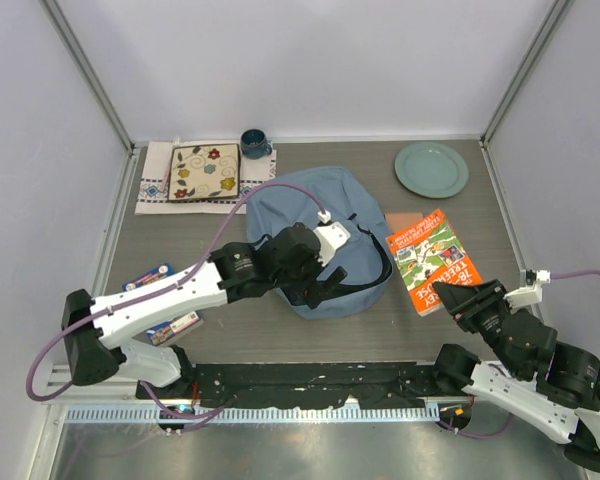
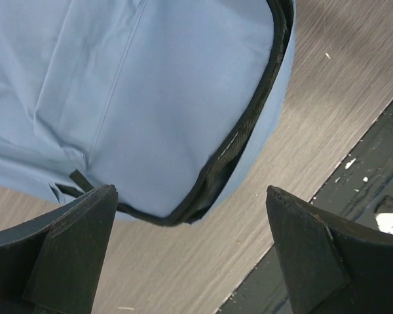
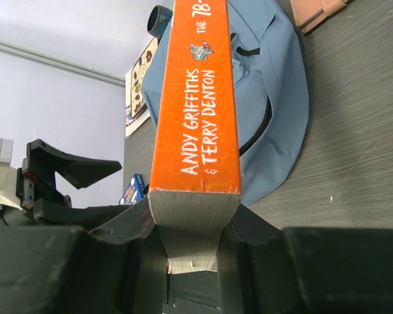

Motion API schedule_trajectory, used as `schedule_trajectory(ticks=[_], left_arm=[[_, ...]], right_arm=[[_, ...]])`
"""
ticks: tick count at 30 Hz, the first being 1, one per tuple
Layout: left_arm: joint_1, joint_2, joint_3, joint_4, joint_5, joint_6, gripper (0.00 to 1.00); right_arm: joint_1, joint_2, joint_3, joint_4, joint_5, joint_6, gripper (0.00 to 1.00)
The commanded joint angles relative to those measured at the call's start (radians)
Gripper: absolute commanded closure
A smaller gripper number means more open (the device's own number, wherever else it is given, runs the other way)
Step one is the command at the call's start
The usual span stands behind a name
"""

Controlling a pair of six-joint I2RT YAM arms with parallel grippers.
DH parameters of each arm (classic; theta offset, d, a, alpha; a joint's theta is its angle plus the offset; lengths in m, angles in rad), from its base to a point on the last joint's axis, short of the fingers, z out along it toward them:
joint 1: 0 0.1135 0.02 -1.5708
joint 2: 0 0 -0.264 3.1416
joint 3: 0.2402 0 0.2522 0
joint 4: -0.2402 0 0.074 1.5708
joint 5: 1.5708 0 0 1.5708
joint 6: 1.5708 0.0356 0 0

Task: Pack the student bag
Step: Place the book in the student bag.

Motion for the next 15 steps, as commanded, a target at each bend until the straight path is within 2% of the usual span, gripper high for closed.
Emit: schedule_trajectory(ticks=[1, 13, 15], left_arm=[[-0.013, 0.063, 0.044, 0.054, 0.007, 0.108, 0.00], [-0.039, 0.203, 0.113, 0.056, -0.019, 0.151, 0.01], [-0.038, 0.218, 0.121, 0.065, -0.025, 0.151, 0.05]], right_arm=[[-0.003, 0.009, 0.025, 0.070, 0.035, 0.048, 0.99], [-0.003, -0.033, 0.028, 0.038, 0.043, 0.070, 0.99], [-0.003, -0.034, 0.030, 0.035, 0.043, 0.074, 0.99]])
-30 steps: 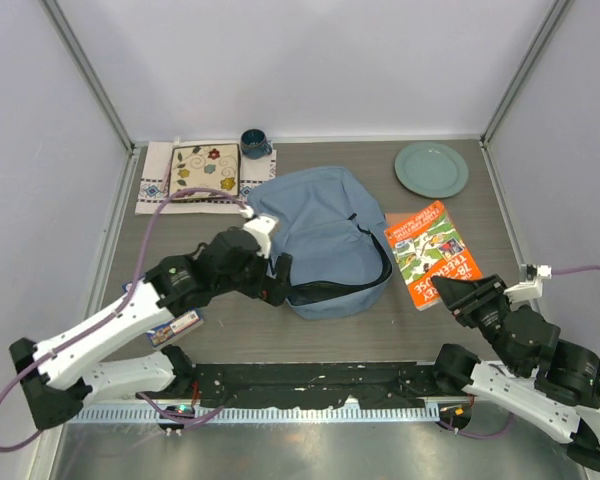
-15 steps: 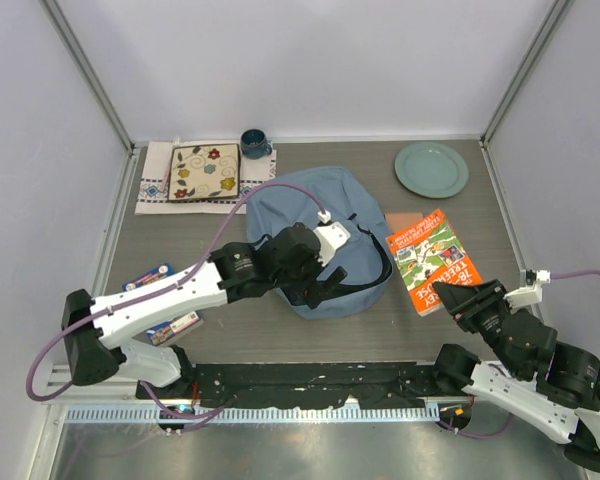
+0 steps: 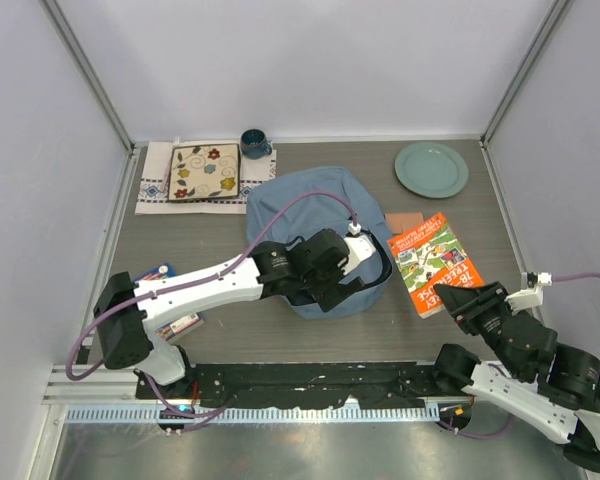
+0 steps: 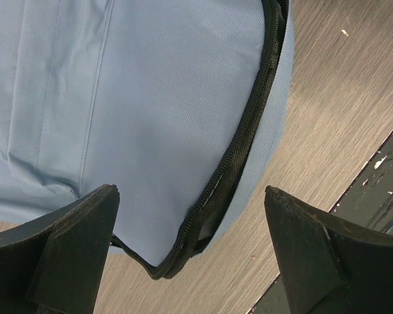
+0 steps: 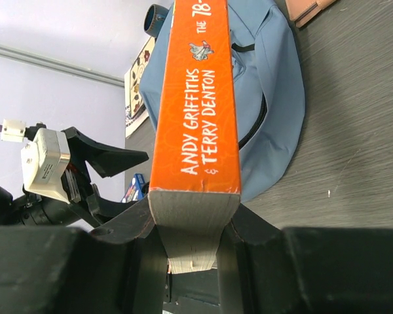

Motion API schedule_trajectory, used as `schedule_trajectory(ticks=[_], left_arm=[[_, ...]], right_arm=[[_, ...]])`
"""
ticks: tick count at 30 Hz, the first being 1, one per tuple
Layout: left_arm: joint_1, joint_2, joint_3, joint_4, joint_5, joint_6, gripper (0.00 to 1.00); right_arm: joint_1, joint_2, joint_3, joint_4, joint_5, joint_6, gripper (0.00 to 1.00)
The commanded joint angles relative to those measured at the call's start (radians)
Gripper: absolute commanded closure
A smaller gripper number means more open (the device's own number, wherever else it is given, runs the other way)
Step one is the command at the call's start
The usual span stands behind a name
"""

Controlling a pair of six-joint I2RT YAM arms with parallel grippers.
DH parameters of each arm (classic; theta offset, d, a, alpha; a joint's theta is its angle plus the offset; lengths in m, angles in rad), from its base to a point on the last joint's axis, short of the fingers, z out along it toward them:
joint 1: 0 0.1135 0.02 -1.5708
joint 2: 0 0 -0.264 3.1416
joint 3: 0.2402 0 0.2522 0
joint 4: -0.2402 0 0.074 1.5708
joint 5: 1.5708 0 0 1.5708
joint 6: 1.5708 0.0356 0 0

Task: Pack the student bag
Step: Place the book in the student bag.

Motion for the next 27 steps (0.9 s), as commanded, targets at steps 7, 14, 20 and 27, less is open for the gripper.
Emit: schedule_trajectory(ticks=[7, 14, 20, 27], left_arm=[[-0.004, 0.070, 0.072, 0.037, -0.019, 0.033, 0.29], [-0.004, 0.075, 0.075, 0.017, -0.036, 0.028, 0.80], [-0.004, 0.035, 0.064, 0.081, -0.151, -0.007, 1.00], [0.017, -0.055, 0.113, 0.132, -0.329, -0.151, 1.00]], right_arm=[[-0.003, -0.028, 0.024, 0.057, 0.036, 0.049, 0.99], [-0.003, -0.034, 0.030, 0.034, 0.038, 0.059, 0.99], [-0.003, -0.023, 0.017, 0.051, 0.019, 0.053, 0.99], [-0.001, 0.011, -0.008, 0.098, -0.028, 0.052, 0.99]])
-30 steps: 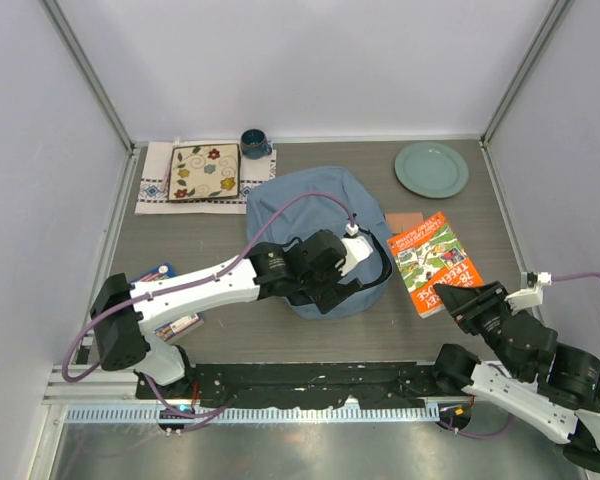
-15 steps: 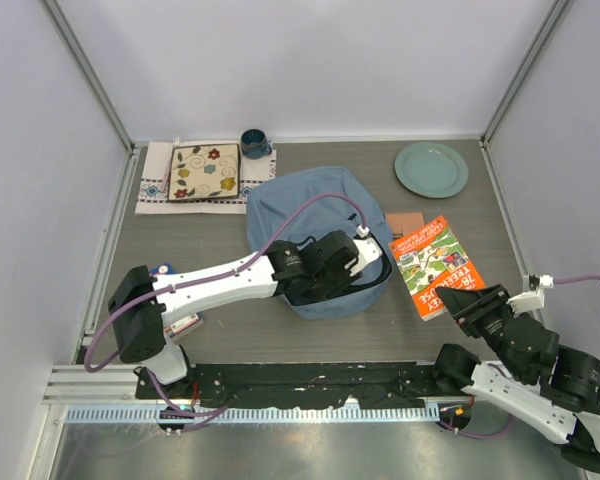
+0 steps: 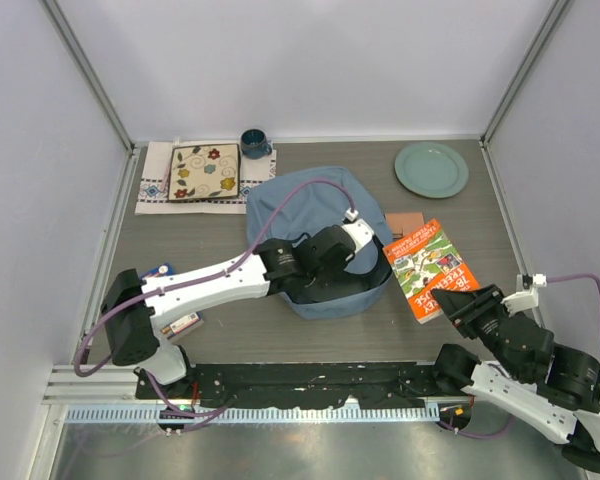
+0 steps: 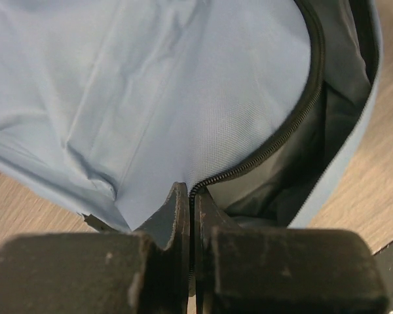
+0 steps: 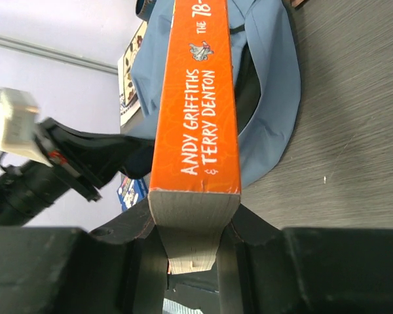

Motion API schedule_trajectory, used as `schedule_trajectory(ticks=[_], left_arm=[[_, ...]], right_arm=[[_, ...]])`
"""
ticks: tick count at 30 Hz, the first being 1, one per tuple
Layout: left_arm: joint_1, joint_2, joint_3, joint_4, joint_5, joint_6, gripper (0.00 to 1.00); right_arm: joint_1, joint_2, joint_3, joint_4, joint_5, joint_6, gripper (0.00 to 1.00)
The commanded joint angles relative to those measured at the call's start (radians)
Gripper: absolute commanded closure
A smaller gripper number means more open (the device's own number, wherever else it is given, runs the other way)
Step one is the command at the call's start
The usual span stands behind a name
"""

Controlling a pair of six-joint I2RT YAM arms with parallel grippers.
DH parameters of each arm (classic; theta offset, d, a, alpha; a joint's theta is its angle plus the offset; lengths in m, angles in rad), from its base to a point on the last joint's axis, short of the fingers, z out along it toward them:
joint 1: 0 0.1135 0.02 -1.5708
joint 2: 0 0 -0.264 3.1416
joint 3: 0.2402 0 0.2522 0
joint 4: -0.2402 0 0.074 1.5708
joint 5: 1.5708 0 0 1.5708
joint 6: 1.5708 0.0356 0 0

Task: Pack the student bag
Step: Place the book in the student bag.

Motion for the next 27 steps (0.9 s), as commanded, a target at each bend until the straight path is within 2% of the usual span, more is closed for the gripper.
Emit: schedule_trajectory(ticks=[1, 4, 7, 10, 17, 20, 27], left_arm=[[0.033, -0.128, 0.068, 0.110, -0.128, -0.151, 1.00], [0.087, -0.183, 0.054, 0.157, -0.123, -0.272, 0.98], [0.168, -0.232, 0.020, 0.200, -0.045, -0.416, 0.98], [0.219, -0.249, -0.006, 0.231, 0.035, -0.497, 0.98], [0.220, -0.256, -0.035, 0.266, 0.115, -0.543, 0.98], [0.220, -0.277, -0.069, 0.296, 0.145, -0.555, 0.98], [0.219, -0.317, -0.123, 0.346, 0.202, -0.560, 1.00]], right_arm=[[-0.003, 0.031, 0.001, 0.138, -0.001, 0.022, 0.99], [-0.003, 0.031, -0.004, 0.143, -0.020, 0.028, 0.99], [-0.003, 0.018, -0.011, 0.146, -0.053, 0.049, 0.99], [-0.003, 0.001, -0.051, 0.196, -0.128, 0.063, 0.99], [-0.003, 0.017, -0.238, 0.440, -0.264, 0.155, 0.99], [-0.003, 0.029, -0.307, 0.607, -0.258, 0.184, 0.99], [-0.003, 0.127, -0.393, 0.788, -0.187, 0.283, 0.99]])
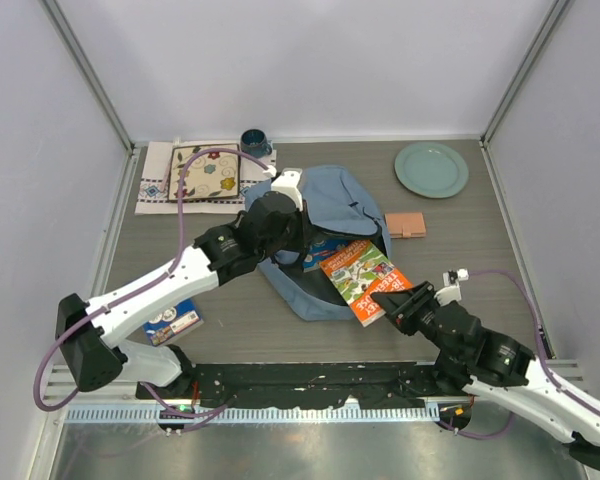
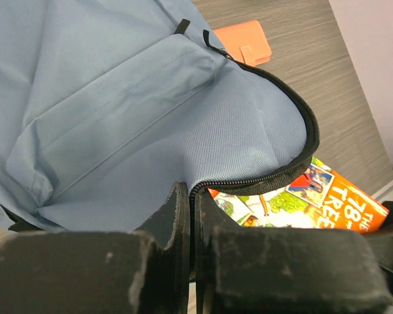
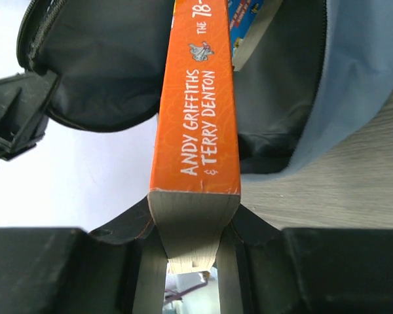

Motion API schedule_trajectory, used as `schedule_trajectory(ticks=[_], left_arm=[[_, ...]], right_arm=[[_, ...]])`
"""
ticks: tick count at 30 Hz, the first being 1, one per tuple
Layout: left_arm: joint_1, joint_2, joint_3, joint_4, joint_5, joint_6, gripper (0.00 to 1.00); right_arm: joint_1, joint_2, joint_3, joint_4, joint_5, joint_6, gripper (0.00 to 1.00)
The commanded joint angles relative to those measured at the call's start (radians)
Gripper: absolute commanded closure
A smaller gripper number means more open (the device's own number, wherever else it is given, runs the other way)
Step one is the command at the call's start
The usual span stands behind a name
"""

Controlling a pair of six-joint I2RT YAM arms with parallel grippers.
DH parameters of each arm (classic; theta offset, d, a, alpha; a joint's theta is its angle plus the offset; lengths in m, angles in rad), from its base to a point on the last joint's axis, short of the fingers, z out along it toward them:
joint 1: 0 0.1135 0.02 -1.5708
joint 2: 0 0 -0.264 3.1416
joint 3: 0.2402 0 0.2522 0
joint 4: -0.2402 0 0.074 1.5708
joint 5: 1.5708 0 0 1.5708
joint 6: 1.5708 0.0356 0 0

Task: Pack the student bag
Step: Place the book in the student bag.

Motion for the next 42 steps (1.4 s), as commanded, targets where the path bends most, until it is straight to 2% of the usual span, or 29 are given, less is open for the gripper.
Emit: schedule_trajectory(ticks=[1, 5, 10, 15, 20, 22, 25, 28, 30, 31, 33, 35, 36, 37, 39, 42], left_arm=[[-0.005, -0.069, -0.006, 0.138, 0.057, -0.023, 1.00], [-0.005, -0.089, -0.020, 0.157, 0.063, -0.017, 1.00], [-0.005, -0.102, -0.026, 0.181, 0.086, -0.004, 1.00], [-0.005, -0.117, -0.043, 0.201, 0.106, 0.011, 1.00], [-0.005, -0.134, -0.062, 0.195, 0.128, 0.034, 1.00], [-0.005, -0.132, -0.063, 0.186, 0.137, 0.039, 1.00], [-0.005, -0.137, -0.071, 0.165, 0.146, 0.039, 1.00], [-0.005, -0.146, -0.091, 0.165, 0.143, 0.036, 1.00], [-0.005, -0.157, -0.100, 0.158, 0.137, 0.034, 1.00], [-0.005, -0.160, -0.109, 0.157, 0.129, 0.033, 1.00], [-0.005, -0.166, -0.117, 0.152, 0.120, 0.033, 1.00], [-0.005, -0.172, -0.129, 0.149, 0.111, 0.033, 1.00], [-0.005, -0.175, -0.132, 0.148, 0.111, 0.033, 1.00], [-0.005, -0.177, -0.134, 0.148, 0.109, 0.033, 1.00], [-0.005, -0.174, -0.137, 0.145, 0.106, 0.031, 1.00], [-0.005, -0.168, -0.137, 0.140, 0.102, 0.033, 1.00]], right_arm=[[-0.002, 0.080, -0.013, 0.305, 0.074, 0.116, 0.99], [-0.002, 0.166, -0.050, 0.460, 0.080, 0.181, 0.99], [-0.005, 0.281, -0.102, 0.670, 0.141, 0.187, 0.99], [-0.042, 0.508, -0.137, 0.945, 0.127, 0.227, 0.99], [-0.204, 0.807, -0.082, 1.162, -0.067, 0.218, 0.99], [-0.241, 0.949, -0.013, 1.229, -0.100, 0.142, 0.99], [-0.298, 1.126, 0.139, 1.142, -0.187, 0.101, 0.99], [-0.327, 1.303, 0.213, 1.186, -0.308, 0.078, 0.99], [-0.326, 1.361, 0.220, 1.194, -0.368, 0.070, 0.92], [-0.326, 1.400, 0.214, 1.182, -0.377, 0.069, 0.82], [-0.321, 1.419, 0.169, 1.184, -0.382, 0.072, 0.72], [-0.318, 1.425, 0.124, 1.195, -0.380, 0.072, 0.54], [-0.318, 1.421, 0.080, 1.198, -0.382, 0.074, 0.48], [-0.318, 1.415, 0.058, 1.212, -0.380, 0.071, 0.36], [-0.318, 1.381, 0.013, 1.209, -0.380, 0.049, 0.24], [-0.318, 1.295, 0.009, 1.116, -0.382, 0.006, 0.22]])
